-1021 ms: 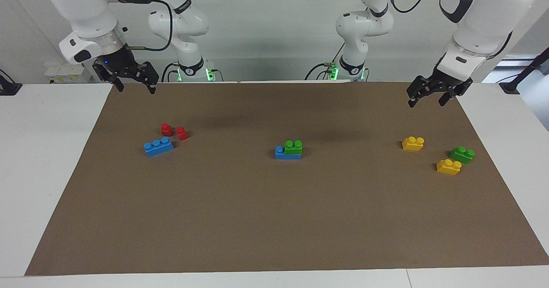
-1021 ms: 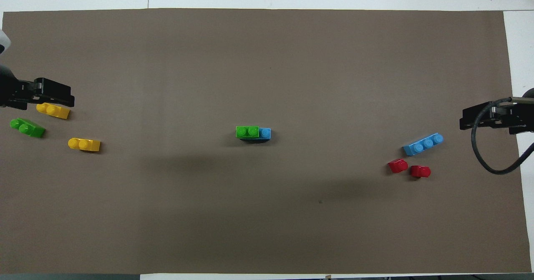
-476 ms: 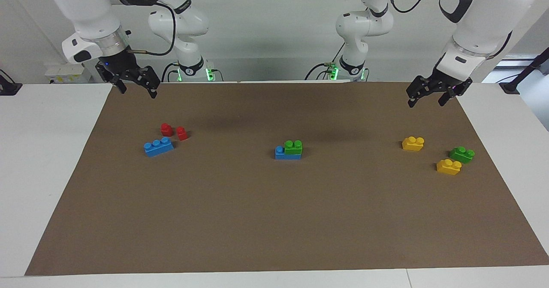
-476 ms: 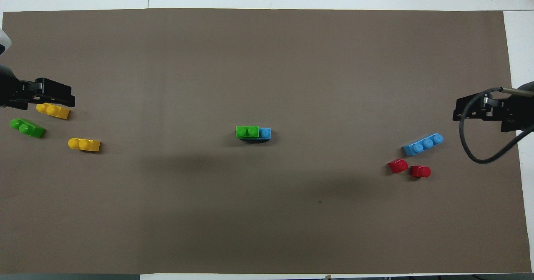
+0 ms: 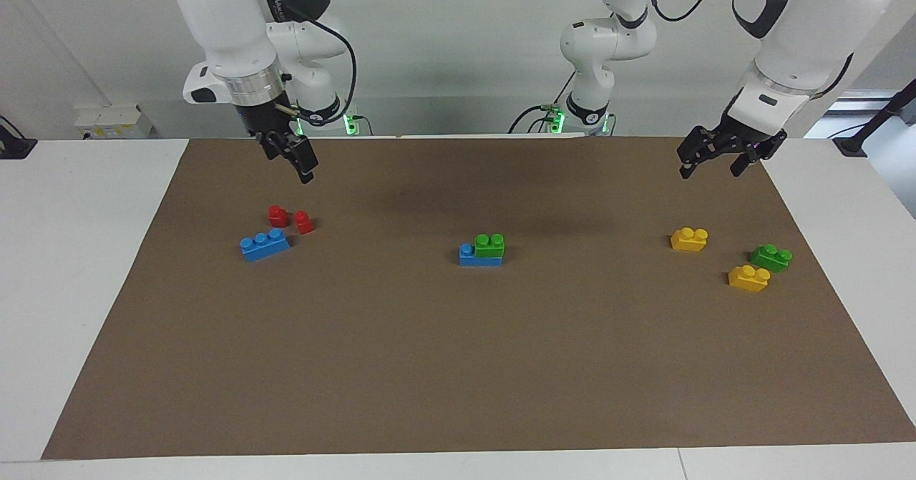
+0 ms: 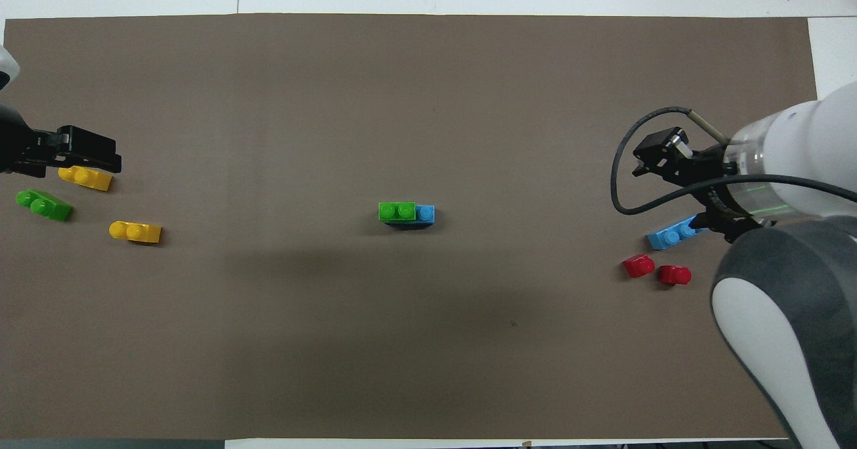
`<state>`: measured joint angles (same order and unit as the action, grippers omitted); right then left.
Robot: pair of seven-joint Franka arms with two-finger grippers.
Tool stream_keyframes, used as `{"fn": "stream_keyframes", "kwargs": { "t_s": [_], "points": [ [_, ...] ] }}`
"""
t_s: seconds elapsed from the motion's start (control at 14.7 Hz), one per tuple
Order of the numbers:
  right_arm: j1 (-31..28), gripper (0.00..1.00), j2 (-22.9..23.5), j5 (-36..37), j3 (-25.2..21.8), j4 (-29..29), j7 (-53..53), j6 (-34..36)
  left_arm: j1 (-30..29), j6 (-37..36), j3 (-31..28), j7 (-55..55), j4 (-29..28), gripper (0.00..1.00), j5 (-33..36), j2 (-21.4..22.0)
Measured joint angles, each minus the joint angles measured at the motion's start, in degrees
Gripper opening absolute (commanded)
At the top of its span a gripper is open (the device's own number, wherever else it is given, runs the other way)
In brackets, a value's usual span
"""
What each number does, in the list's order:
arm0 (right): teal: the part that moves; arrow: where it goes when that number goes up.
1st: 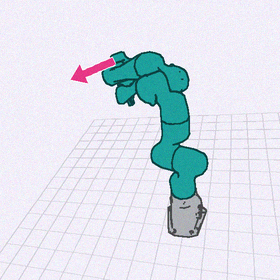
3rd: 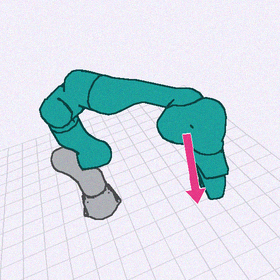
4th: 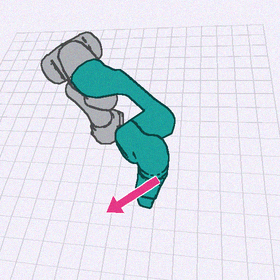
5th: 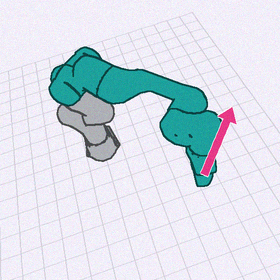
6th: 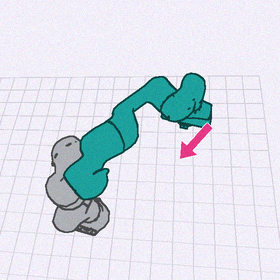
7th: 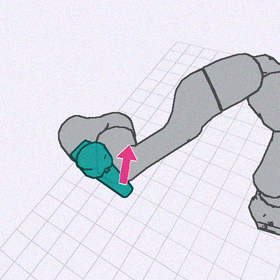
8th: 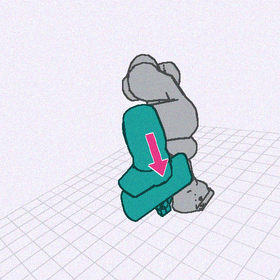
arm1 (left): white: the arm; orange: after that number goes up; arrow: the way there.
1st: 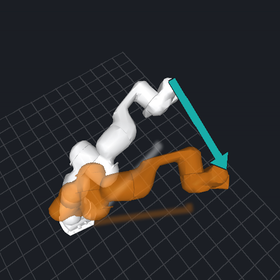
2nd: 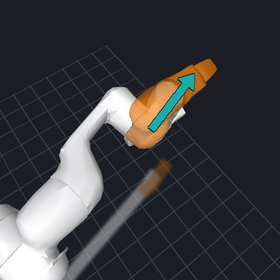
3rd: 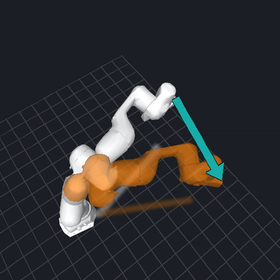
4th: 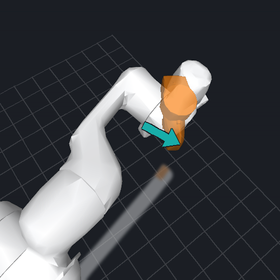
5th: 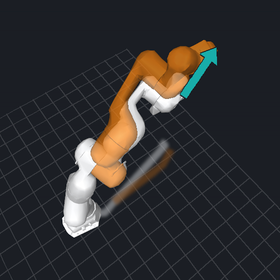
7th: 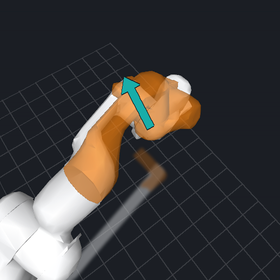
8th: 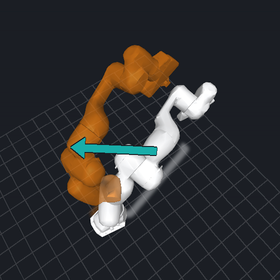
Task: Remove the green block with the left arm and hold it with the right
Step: 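Move the right gripper toward the blue block while the left gripper approaches the green block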
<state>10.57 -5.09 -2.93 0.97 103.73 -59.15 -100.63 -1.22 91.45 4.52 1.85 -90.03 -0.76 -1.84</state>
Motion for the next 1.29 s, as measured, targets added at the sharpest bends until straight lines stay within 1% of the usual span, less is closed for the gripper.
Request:
{"fn": "stream_keyframes", "kwargs": {
  "t_s": [0.2, 0.34, 0.48, 0.54, 0.68, 0.95, 1.16, 1.29],
  "points": [
    [0.78, 0.97, 1.64, -6.17, 0.04, 2.77, -9.68, -5.53, 0.0, -0.01, -0.06, 0.23, -0.33, 1.0, 0.0, 0.0],
    [2.0, 0.97, 4.2, -11.16, 0.03, 3.59, -16.56, -9.98, 0.0, 0.04, -0.01, 1.76, -0.56, 1.0, -0.02, 0.0],
    [4.02, 0.97, 7.2, -16.47, 0.04, 3.78, -23.48, -14.9, 0.02, 0.19, 0.28, 6.06, -0.71, 1.0, -0.07, 0.0],
    [4.91, 0.97, 8.67, -19.35, 0.05, 3.84, -26.49, -17.16, 0.12, 0.26, 0.55, 9.64, -0.8, 1.0, -0.19, 0.01],
    [6.21, 0.97, 10.69, -22.63, 0.04, 4.19, -29.65, -20.32, 1.18, 1.26, 1.06, 18.59, -1.53, 1.0, -0.46, 0.13],
    [9.51, 0.97, 12.98, -23.3, 0.06, 7.02, -31.16, -25.83, 6.11, 3.89, 1.44, 38.41, -6.39, 1.0, -0.51, 1.95],
    [11.45, 0.97, 14.75, -23.31, 0.05, 7.69, -31.24, -27.79, 10.73, 6.95, 1.53, 53.75, -10.51, 1.0, -0.55, 3.87],
    [13.05, 0.97, 16.21, -23.39, 0.06, 7.95, -31.25, -29.41, 14.23, 10.22, 1.62, 65.64, -13.0, 1.0, -0.57, 4.57]
  ]
}}
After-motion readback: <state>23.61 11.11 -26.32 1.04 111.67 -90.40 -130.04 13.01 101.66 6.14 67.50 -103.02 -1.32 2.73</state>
